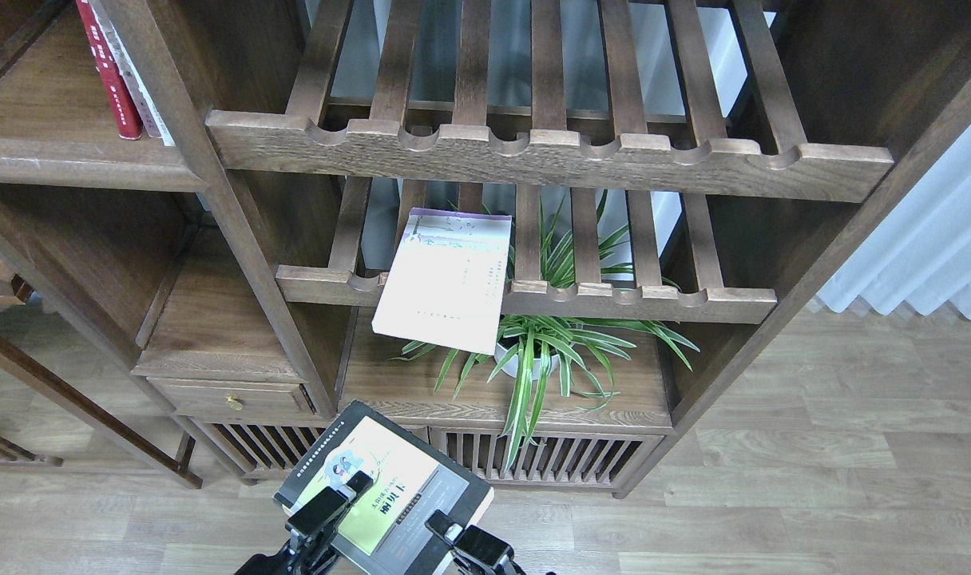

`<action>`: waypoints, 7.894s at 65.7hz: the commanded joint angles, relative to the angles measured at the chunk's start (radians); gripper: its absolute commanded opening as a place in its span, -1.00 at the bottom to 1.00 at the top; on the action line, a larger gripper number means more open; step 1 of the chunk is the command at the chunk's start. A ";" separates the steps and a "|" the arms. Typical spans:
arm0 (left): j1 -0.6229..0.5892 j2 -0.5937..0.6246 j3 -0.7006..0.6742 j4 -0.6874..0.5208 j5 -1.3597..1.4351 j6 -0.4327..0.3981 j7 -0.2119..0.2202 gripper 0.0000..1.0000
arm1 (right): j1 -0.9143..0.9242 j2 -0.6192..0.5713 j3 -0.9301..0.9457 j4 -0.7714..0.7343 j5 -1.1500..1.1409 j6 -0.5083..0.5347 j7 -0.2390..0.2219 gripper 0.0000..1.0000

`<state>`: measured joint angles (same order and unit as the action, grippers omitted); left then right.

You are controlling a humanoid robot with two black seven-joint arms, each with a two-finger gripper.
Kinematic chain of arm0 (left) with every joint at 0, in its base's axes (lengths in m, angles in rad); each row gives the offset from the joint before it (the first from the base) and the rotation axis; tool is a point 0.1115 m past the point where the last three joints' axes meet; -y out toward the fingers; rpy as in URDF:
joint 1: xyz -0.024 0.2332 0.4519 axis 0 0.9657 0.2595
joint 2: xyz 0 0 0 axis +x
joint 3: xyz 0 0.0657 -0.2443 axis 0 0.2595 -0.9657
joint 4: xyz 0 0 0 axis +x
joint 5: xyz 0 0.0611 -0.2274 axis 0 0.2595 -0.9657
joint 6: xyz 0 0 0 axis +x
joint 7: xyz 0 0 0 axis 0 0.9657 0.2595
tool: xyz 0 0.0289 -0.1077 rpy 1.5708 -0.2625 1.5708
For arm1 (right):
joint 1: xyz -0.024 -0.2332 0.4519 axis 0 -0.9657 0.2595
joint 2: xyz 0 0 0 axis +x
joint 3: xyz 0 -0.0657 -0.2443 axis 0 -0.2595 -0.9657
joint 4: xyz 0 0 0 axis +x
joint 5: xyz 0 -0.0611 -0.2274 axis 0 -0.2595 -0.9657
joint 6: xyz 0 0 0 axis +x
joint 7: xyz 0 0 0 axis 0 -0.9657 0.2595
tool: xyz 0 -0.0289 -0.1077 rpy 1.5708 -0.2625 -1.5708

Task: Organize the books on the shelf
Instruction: 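Bring the book down and grasp it with the left gripper too, then carry the green-and-white book with the left gripper to the tall shelf, then place the green-and-white book into the tall shelf with the left gripper, then withdraw the left gripper from the tall shelf down toward the robot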

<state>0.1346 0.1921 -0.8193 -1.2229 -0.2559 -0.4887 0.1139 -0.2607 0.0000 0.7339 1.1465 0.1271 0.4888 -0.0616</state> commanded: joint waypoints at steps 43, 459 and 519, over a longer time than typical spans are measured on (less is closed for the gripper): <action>0.025 0.116 -0.182 -0.017 0.006 0.000 0.010 -0.97 | -0.006 0.000 0.018 -0.001 -0.044 0.000 0.000 0.98; -0.365 0.711 -0.598 -0.115 0.274 0.000 0.087 0.55 | 0.001 0.000 0.079 -0.013 -0.037 0.000 0.014 0.98; -0.087 0.501 -0.609 -0.098 0.284 0.000 0.105 0.99 | 0.000 0.000 0.079 -0.021 -0.024 0.000 0.014 0.98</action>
<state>0.0402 0.7197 -1.4326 -1.3368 0.0250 -0.4886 0.2183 -0.2600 0.0000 0.8130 1.1268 0.1028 0.4887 -0.0475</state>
